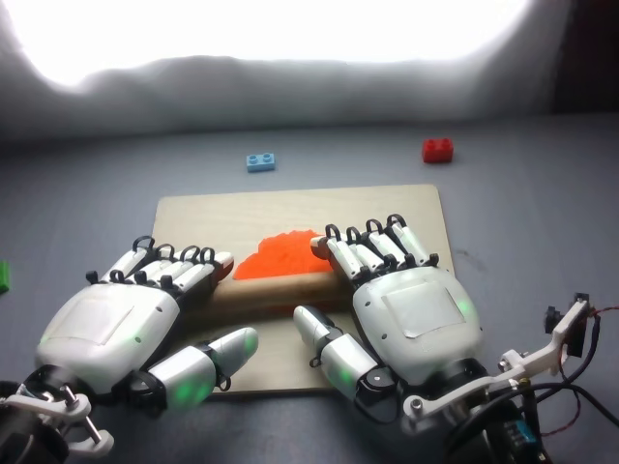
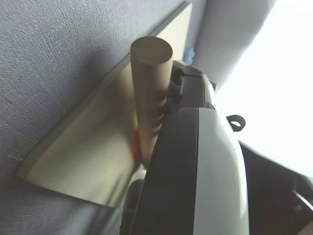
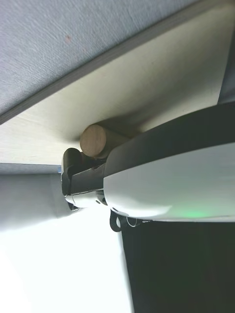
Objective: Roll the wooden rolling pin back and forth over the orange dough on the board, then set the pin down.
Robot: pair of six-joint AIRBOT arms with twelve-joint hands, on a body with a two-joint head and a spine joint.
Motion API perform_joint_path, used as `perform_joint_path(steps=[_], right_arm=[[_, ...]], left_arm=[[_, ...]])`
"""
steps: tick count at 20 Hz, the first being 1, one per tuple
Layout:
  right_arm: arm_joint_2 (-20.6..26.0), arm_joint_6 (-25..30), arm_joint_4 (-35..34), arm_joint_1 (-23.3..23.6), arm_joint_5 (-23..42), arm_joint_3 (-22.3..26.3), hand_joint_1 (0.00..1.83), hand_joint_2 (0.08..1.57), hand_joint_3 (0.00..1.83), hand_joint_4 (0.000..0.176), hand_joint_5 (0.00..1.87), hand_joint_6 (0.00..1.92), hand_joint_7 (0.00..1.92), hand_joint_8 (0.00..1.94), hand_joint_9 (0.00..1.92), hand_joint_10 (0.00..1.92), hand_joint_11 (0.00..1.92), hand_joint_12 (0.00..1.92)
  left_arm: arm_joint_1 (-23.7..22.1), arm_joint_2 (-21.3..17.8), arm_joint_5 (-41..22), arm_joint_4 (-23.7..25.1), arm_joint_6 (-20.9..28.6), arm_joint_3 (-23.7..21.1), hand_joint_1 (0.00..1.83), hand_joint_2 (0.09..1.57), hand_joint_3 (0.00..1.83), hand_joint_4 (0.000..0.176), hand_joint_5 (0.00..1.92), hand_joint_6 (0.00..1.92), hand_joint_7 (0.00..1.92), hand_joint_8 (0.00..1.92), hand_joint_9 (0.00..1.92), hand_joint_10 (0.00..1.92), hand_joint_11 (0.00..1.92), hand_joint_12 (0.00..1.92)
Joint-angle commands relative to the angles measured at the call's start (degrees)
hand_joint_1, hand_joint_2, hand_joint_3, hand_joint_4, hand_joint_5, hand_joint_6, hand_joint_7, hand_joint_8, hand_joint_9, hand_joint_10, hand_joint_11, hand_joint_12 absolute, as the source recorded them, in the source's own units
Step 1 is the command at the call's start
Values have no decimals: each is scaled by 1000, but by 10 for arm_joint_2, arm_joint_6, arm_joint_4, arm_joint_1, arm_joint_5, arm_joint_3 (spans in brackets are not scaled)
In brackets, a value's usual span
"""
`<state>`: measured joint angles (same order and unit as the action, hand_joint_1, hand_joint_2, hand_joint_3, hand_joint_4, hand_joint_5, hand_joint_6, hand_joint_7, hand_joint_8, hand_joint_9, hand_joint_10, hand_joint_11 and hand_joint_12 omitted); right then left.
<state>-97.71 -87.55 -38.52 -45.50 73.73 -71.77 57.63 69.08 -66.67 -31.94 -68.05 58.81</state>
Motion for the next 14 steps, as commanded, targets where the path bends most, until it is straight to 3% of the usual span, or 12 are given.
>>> perform_joint_path(steps=[1, 14], right_arm=[[-1, -3, 16, -7, 16, 3, 0, 1375, 0, 0, 141, 614, 483, 2, 191, 622, 0, 1191], [2, -22, 19, -13, 34, 11, 0, 1371, 0, 0, 147, 613, 478, 0, 184, 627, 0, 1187]], left_arm=[[3, 2, -68, 19, 0, -1, 0, 1330, 0, 0, 278, 4, 347, 5, 299, 6, 0, 636], [16, 9, -88, 19, 7, -8, 0, 1332, 0, 0, 278, 2, 347, 2, 298, 3, 0, 623]])
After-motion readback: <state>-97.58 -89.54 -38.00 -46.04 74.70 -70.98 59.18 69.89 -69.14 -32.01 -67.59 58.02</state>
